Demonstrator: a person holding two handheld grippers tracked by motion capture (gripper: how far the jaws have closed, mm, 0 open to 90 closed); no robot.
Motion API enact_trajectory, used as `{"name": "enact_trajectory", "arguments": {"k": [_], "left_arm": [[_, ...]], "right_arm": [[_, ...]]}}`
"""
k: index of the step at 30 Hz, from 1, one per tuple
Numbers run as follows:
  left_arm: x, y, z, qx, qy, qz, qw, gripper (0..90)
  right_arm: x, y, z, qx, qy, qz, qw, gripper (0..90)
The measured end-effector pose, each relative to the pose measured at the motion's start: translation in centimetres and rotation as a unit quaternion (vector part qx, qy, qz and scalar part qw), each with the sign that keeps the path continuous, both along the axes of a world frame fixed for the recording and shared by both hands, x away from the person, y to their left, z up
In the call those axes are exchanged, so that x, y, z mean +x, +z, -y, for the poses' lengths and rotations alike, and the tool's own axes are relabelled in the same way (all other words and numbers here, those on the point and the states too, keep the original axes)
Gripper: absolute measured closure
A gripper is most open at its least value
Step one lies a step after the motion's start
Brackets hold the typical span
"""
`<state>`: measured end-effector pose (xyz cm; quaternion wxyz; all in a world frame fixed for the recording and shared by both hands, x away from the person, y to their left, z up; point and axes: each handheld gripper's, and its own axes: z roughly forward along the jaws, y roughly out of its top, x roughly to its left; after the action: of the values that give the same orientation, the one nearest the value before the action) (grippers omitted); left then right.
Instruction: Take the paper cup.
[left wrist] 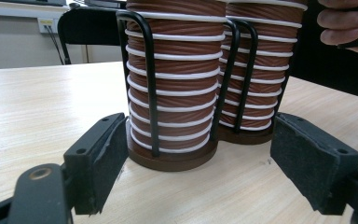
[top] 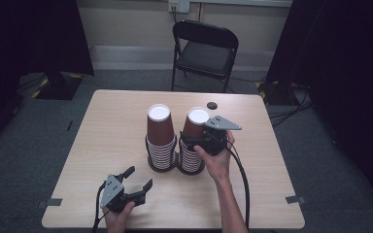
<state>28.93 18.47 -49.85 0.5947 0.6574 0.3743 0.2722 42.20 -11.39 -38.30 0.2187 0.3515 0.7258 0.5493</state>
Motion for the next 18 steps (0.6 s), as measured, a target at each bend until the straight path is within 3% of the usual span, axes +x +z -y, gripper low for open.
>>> {"name": "enact_trajectory", "arguments": {"k": [9, 14, 18], "left_arm": [[0.02, 0.01, 0.10, 0.002, 0.003, -0.002, 1.0000, 18.6], [0.01, 0.03, 0.14, 0.006, 0.004, -0.001, 1.0000, 17.7], [0.01, -0.01, -0.03, -0.001, -0.002, 0.001, 1.0000, 17.3]], "right_arm": [[0.01, -0.03, 0.18, 0.013, 0.001, 0.000, 0.9999, 11.0], [-0.07, 0.22, 0.06, 0.003, 0.002, 0.002, 1.0000, 11.7], [-0.14, 0.44, 0.08, 0.009, 0.001, 0.006, 0.9999, 11.9]]}}
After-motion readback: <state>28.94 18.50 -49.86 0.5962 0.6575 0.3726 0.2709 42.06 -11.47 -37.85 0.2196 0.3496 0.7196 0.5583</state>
